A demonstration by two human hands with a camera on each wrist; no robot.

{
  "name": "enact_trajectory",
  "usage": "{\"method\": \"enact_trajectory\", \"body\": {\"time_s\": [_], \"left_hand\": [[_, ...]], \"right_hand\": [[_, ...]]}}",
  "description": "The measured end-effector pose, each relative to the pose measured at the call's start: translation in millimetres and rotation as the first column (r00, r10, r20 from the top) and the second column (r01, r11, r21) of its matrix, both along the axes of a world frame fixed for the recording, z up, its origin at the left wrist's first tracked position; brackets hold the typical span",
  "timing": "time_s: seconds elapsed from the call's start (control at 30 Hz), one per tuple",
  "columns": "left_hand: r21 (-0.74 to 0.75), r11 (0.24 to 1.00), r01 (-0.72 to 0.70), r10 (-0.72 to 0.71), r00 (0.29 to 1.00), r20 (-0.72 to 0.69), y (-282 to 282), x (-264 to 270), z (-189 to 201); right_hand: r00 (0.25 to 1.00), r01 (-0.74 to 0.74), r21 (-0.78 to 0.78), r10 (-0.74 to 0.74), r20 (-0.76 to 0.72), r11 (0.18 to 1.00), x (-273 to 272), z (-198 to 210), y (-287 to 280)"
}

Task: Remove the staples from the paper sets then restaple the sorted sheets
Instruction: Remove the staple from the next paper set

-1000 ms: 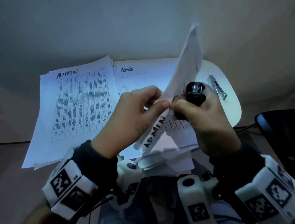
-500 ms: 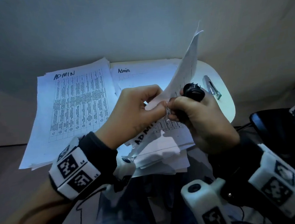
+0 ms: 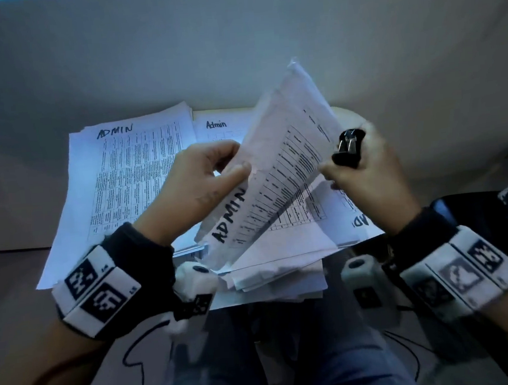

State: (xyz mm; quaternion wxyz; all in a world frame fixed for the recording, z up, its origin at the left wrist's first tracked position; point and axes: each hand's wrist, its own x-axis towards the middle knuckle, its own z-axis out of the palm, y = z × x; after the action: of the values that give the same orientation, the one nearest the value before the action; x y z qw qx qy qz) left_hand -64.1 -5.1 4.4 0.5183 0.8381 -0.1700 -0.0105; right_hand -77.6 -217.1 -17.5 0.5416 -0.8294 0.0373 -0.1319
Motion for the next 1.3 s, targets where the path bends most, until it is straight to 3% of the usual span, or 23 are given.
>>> {"method": "enact_trajectory", "body": {"time_s": [0.13, 0.27, 0.4, 0.57, 0.7, 0.8, 0.87, 0.93, 1.0, 1.07, 1.1, 1.17, 1.3], "left_hand": [[-0.02, 0.997, -0.07, 0.07, 0.997, 0.025, 7, 8, 15], [0.073, 0.994, -0.085, 0.078, 0.993, 0.083, 9, 15, 30], [0.192, 0.979, -0.069, 0.037, 0.986, 0.162, 9, 24, 45], [0.363, 0.932, -0.014, -0.086, 0.962, 0.259, 13, 39, 75], [0.386, 0.917, -0.098, -0.08, 0.904, 0.419, 15, 48, 95], [0.347, 0.904, -0.25, 0.014, 0.828, 0.56, 17, 56, 100], [0.301, 0.908, -0.29, 0.07, 0.815, 0.575, 28, 62, 106], [0.188, 0.961, -0.203, 0.099, 0.888, 0.449, 47, 69, 112], [-0.039, 0.992, -0.121, 0.127, 0.967, 0.222, 70, 75, 110], [-0.212, 0.976, -0.043, 0.053, 0.998, 0.038, 80, 75, 99], [-0.228, 0.973, -0.018, 0.018, 1.0, -0.001, 78, 75, 93], [-0.235, 0.972, 0.008, -0.008, 1.0, 0.004, 60, 68, 82], [-0.386, 0.921, -0.046, 0.12, 0.978, 0.17, 40, 61, 86]], "right_hand": [[0.985, 0.006, -0.094, -0.022, -0.171, 0.996, 21, -23, -18], [0.979, 0.012, -0.205, -0.054, -0.199, 0.979, 36, -29, -29], [0.994, 0.003, -0.076, -0.012, -0.108, 0.997, 53, -10, -36], [0.981, -0.193, 0.032, 0.192, 0.031, 0.981, 69, 26, -27], [0.965, -0.258, 0.203, 0.242, 0.1, 0.945, 78, 36, -19], [0.971, -0.208, 0.266, 0.166, 0.173, 0.941, 79, 41, -16], [0.968, -0.205, 0.279, 0.15, 0.203, 0.938, 77, 49, -14], [0.961, -0.207, 0.31, 0.133, 0.244, 0.928, 75, 58, -17], [0.952, -0.209, 0.32, 0.118, 0.282, 0.924, 76, 70, -21], [0.939, -0.235, 0.322, 0.129, 0.318, 0.917, 76, 87, -22], [0.931, -0.261, 0.322, 0.149, 0.333, 0.91, 76, 96, -21], [0.917, -0.317, 0.332, 0.198, 0.347, 0.888, 75, 113, -14], [0.896, -0.394, 0.348, 0.272, 0.351, 0.851, 75, 137, 10]]}}
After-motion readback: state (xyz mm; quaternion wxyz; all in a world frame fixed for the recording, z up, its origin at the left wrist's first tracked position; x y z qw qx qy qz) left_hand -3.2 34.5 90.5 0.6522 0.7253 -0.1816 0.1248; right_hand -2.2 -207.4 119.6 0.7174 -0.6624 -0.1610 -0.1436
